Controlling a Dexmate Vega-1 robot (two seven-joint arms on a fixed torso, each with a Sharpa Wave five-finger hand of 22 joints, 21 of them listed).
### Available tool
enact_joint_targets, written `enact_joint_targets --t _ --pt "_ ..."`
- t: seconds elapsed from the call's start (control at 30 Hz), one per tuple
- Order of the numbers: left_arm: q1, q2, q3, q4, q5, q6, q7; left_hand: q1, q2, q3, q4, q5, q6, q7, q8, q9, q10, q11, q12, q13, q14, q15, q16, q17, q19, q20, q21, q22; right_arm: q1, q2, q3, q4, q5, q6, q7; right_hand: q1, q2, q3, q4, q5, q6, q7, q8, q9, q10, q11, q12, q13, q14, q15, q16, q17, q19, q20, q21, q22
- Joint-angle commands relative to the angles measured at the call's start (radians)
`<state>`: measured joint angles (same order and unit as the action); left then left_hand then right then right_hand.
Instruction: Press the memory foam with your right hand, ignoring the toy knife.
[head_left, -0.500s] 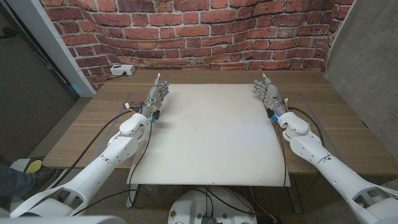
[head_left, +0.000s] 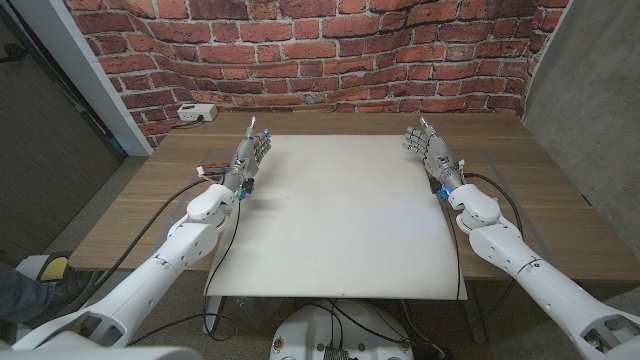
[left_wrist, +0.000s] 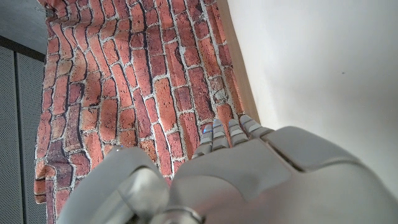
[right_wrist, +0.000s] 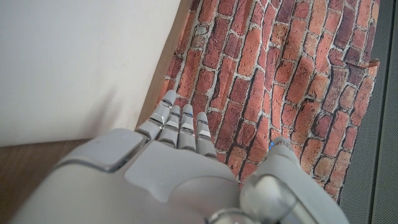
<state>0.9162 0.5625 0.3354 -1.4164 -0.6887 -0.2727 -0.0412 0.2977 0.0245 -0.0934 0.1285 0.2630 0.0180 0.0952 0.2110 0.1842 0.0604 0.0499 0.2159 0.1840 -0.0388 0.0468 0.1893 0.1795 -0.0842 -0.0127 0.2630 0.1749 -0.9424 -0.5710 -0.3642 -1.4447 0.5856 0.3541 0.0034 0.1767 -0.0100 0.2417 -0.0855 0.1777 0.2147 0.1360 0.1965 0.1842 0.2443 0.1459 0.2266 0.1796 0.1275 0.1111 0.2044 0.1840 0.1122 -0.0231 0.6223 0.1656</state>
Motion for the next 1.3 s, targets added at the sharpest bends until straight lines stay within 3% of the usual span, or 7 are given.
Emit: enact_joint_targets --t 0.03,0.57,0.8,0.97,1.3 --pt "0.035 0.015 -0.019 -0.025 0.004 -0.058 -0.013 0.004 -0.002 0.006 -0.002 0.006 0.01 0.005 0.006 0.001 0.017 -0.002 0.006 0.005 0.011 0.002 0.008 0.001 0.006 -0.002 0.005 0.004 -0.065 -0.036 0.002 -0.106 -0.084 0.011 -0.076 -0.002 -0.009 -0.003 -0.002 0.006 0.009 -0.004 0.005 0.001 0.006 -0.002 0.004 0.002 0.007 -0.003 0.001 0.001 0.008 0.001 -0.004 0.005" --pt "0.048 0.019 -0.017 -0.029 0.007 -0.087 -0.031 0.014 0.004 0.005 -0.008 0.004 0.026 0.01 0.006 0.001 0.043 -0.001 0.011 0.005 0.04 0.001 0.012 0.001 0.022 0.005 0.003 0.004 -0.034 -0.056 -0.04 -0.147 -0.336 -0.001 -0.19 -0.001 -0.009 -0.005 -0.005 0.007 0.017 -0.018 0.006 0.002 0.003 -0.013 -0.001 0.003 0.01 -0.008 -0.002 0.001 0.014 -0.003 -0.013 0.005" --pt "0.059 0.042 -0.014 -0.067 0.027 -0.046 0.008 0.018 0.006 0.004 -0.011 0.003 0.041 0.007 0.009 0.001 0.057 0.0 0.014 0.005 0.052 0.0 0.013 0.001 0.024 0.008 -0.001 0.004 -0.012 -0.064 -0.055 -0.115 -0.473 0.041 -0.233 -0.005 -0.012 -0.009 -0.005 0.007 0.02 -0.033 0.005 0.002 -0.002 -0.023 -0.005 0.003 0.02 -0.022 -0.001 0.001 0.025 -0.009 -0.018 0.005" --pt "0.052 0.043 -0.011 -0.056 0.01 -0.055 -0.034 0.021 0.008 0.003 -0.013 0.002 0.053 0.008 0.011 0.001 0.065 0.003 0.015 0.005 0.062 0.002 0.014 0.001 0.02 0.006 -0.005 0.004 -0.009 -0.055 -0.055 -0.09 -0.561 0.078 -0.288 -0.013 -0.021 -0.016 -0.004 0.007 0.014 -0.041 0.001 0.003 -0.007 -0.025 -0.008 0.003 0.021 -0.03 -0.003 0.002 0.032 -0.017 -0.022 0.005" --pt "0.049 0.051 -0.008 -0.067 0.023 -0.063 -0.039 0.024 0.008 0.0 -0.015 0.001 0.052 0.008 0.007 0.001 0.066 0.003 0.012 0.004 0.062 0.004 0.01 0.001 0.012 0.0 -0.012 0.004 -0.023 -0.075 -0.064 -0.131 -0.766 0.002 -0.386 -0.019 -0.03 -0.024 -0.005 0.012 -0.007 -0.055 -0.007 0.003 -0.025 -0.036 -0.016 0.004 0.002 -0.039 -0.013 0.001 0.024 -0.027 -0.037 0.005"
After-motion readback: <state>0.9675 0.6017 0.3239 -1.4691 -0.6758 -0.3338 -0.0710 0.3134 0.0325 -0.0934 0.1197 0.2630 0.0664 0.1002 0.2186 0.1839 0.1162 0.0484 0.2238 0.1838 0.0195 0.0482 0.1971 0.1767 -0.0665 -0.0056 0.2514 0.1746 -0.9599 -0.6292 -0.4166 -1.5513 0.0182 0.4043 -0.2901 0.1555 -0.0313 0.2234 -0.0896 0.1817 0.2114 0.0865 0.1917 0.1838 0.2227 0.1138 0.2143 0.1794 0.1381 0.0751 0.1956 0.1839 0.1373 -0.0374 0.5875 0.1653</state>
